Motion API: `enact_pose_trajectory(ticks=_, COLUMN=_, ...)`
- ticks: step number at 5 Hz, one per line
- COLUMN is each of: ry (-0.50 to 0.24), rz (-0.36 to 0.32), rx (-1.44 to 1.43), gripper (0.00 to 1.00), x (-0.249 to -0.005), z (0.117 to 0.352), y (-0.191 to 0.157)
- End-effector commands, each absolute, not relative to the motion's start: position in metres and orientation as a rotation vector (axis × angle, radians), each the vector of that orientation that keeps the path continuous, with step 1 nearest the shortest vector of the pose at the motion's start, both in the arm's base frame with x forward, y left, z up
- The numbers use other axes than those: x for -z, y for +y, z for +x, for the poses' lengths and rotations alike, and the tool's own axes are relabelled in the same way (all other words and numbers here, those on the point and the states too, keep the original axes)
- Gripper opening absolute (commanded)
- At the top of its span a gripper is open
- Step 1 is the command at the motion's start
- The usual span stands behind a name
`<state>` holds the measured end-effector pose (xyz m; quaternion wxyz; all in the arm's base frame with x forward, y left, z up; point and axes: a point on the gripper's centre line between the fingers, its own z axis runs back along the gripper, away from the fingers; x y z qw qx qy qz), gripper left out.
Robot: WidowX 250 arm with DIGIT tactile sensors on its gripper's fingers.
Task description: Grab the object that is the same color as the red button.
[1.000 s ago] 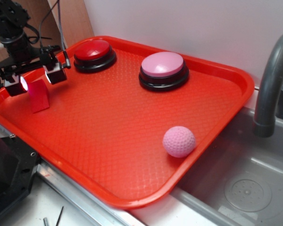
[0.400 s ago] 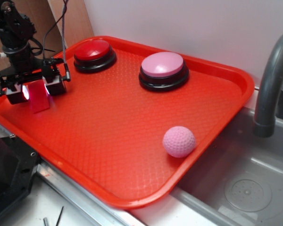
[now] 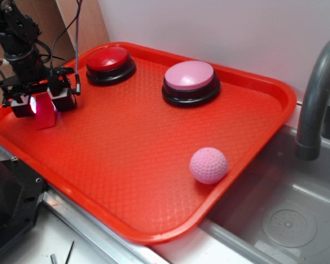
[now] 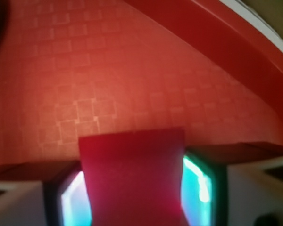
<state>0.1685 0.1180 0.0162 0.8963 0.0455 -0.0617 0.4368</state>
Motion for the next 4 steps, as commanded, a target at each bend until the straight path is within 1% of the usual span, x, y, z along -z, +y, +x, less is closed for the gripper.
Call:
enact_pose_trajectory(ticks=1, ry=-0.250, rz=0.063, rx=-0.604, gripper=0.00, x=-0.116, z=0.163, y=0.080)
enact_pose_trajectory(ticks=2, ry=-0.208, rz=0.037, rx=-0.503, gripper=0.00, x=-0.167, z=0.164, y=0.054)
enact_pose_trajectory(ticks=3, ry=-0.114, rz=-0.051, rx=-0.321, gripper=0.00, x=-0.199, z=0.175, y=0.025)
enact_pose_trajectory(ticks=4, ry=-0.078, rz=-0.019, rx=-0.172, gripper=0.00, x=-0.206, z=0.177, y=-0.011)
